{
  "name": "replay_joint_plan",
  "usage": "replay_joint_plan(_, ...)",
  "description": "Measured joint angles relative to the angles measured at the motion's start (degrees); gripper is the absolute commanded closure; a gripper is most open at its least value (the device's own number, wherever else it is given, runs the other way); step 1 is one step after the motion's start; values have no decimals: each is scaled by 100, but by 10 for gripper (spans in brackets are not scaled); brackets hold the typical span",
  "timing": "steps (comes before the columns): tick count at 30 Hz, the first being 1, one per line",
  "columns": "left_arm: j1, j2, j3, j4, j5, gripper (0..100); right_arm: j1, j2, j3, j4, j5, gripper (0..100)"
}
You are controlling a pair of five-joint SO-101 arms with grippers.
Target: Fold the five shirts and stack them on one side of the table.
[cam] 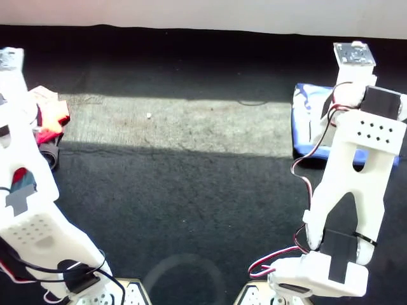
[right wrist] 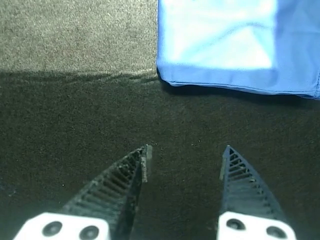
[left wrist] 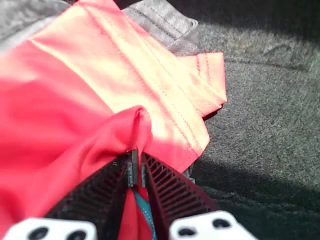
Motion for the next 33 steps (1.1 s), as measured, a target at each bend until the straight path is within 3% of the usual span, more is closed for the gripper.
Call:
replay_joint_plan(6,-149,0,-571,316,0,992,0,0,343,-158,0,778)
replay_joint_plan(15,132,0,-2690,2145,545,992,0,-53,774,-229,0,778)
replay_joint_plan(23,1266,0,-5785,4070,712,992,0,-53,1081,-246,0,778)
replay_joint_plan(29,2277,-9,-7763,4360,712,992,0,-53,1081,-246,0,778)
replay_joint_plan(33,3024,-167,-7912,4369,712,992,0,-53,1081,-246,0,778)
